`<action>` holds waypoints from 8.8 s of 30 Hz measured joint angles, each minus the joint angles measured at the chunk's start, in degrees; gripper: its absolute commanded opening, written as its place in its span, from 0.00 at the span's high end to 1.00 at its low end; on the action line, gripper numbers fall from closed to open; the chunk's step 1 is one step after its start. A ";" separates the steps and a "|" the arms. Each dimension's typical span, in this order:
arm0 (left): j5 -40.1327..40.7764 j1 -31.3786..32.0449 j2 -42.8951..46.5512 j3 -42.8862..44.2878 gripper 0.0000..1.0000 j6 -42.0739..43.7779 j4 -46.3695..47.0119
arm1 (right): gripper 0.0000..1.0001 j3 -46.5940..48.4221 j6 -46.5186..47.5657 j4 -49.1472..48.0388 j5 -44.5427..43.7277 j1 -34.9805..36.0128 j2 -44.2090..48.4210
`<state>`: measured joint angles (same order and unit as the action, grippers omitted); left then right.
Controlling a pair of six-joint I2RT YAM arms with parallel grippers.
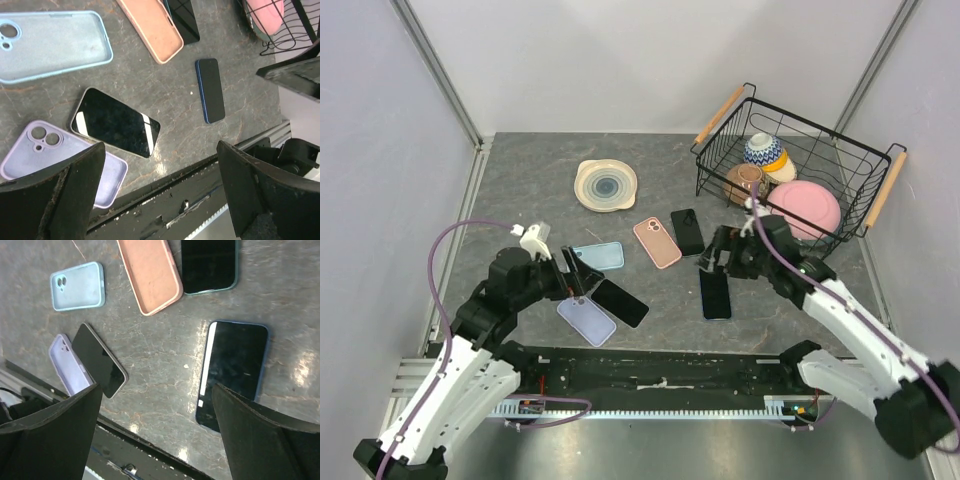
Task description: Put the phone into the phone case
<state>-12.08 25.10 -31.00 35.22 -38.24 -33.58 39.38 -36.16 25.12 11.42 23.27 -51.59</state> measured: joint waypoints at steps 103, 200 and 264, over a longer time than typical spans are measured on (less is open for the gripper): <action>-0.44 6.23 -57.20 25.79 0.34 18.29 13.64 | 0.02 -4.22 0.96 3.65 -21.73 11.78 2.58; -25.94 17.77 -93.61 51.69 0.40 16.39 8.96 | 0.06 -24.13 -18.34 -1.95 -10.97 5.60 12.09; -31.69 -10.34 -8.92 2.34 0.98 2.69 28.13 | 0.11 -5.05 -9.60 -33.29 12.87 15.41 -7.02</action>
<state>-43.77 14.76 -39.92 37.56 -35.55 -5.45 34.33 -45.76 -8.16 24.29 38.68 -58.61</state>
